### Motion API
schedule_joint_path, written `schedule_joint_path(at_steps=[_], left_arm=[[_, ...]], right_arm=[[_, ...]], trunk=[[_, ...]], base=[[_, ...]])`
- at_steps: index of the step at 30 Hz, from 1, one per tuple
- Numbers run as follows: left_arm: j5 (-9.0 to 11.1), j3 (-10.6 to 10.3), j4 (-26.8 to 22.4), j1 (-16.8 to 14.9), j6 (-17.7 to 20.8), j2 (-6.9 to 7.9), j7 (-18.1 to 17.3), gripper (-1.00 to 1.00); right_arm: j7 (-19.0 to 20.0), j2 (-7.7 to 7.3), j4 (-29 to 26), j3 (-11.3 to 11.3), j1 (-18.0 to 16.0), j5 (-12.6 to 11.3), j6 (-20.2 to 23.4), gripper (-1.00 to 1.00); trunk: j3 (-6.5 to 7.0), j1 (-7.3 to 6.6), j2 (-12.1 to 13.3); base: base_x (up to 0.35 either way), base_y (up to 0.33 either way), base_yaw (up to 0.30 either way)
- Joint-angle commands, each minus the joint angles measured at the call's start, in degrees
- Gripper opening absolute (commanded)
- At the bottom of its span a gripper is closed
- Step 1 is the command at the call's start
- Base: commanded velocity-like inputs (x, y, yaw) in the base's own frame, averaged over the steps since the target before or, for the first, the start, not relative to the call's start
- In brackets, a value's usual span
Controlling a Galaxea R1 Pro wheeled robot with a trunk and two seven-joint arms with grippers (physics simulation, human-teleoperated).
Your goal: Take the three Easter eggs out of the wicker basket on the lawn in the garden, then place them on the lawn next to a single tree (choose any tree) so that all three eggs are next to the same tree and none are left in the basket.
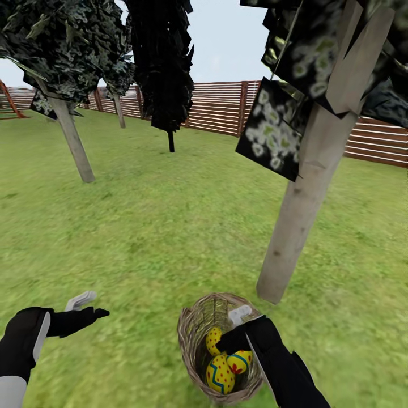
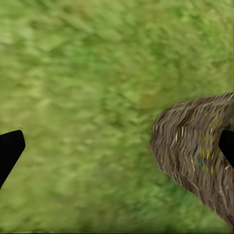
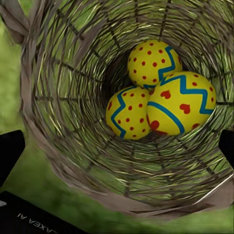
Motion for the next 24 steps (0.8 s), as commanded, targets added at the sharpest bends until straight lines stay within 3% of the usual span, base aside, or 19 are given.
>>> schedule_joint_path(at_steps=[1,4,11,13,15,18,21,22,24], left_arm=[[-0.46,0.13,-0.08,-0.05,0.22,-0.02,-0.49,1.0],[-0.41,0.13,-0.11,-0.05,0.21,-0.02,-0.49,1.0],[-0.39,0.16,-0.12,-0.05,0.21,-0.02,-0.49,1.0],[-0.39,0.16,-0.12,-0.05,0.21,-0.02,-0.49,1.0],[-0.39,0.15,-0.12,-0.05,0.21,-0.02,-0.49,1.0],[-0.39,0.13,-0.12,-0.05,0.22,-0.05,-0.49,1.0],[-0.39,0.13,-0.12,-0.05,0.22,-0.09,-0.49,1.0],[-0.39,0.13,-0.12,-0.05,0.22,-0.1,-0.49,1.0],[-0.39,0.13,-0.12,-0.05,0.22,-0.1,-0.49,1.0]], right_arm=[[0.48,0.01,-0.05,0.01,-0.03,0.27,0.2,1.0],[0.48,0.02,-0.05,0.01,-0.03,-1.69,0.2,1.0],[-0.21,0.13,0.25,-0.71,-0.03,-1.69,0.27,1.0],[-3.05,0.39,0.91,-2.64,-0.05,-1.64,0.26,1.0],[-8.62,0.96,1.47,-5.14,-0.17,-1.9,-0.21,1.0],[-14.57,1.94,2.55,-6.84,-0.71,-4.17,-1.71,1.0],[-17.73,2.33,10.69,-7.49,-5.94,-10.85,-2.82,1.0],[-18.63,2.35,17.82,-7.64,-10.14,-13.04,-3.3,1.0],[-20.02,2.39,28.78,-7.74,-16.02,-15.08,-6.14,1.0]], trunk=[[-0.05,-0.04,-0.03],[-0.05,-0.04,-0.03],[-0.05,-0.04,-0.03],[-0.05,-0.04,-0.03],[-0.05,-0.04,-0.03],[-0.05,-0.04,-0.03],[-0.05,-0.04,-0.03],[-0.05,-0.04,-0.03],[-0.05,-0.04,-0.03]], base=[[-0.191,0.0,0.0],[-0.083,0.0,0.0],[-0.008,0.0,0.0],[0.0,0.0,0.0],[0.0,0.0,0.0],[0.0,0.0,0.0],[0.0,0.0,0.0],[0.0,0.0,0.0],[0.0,0.0,0.0]])
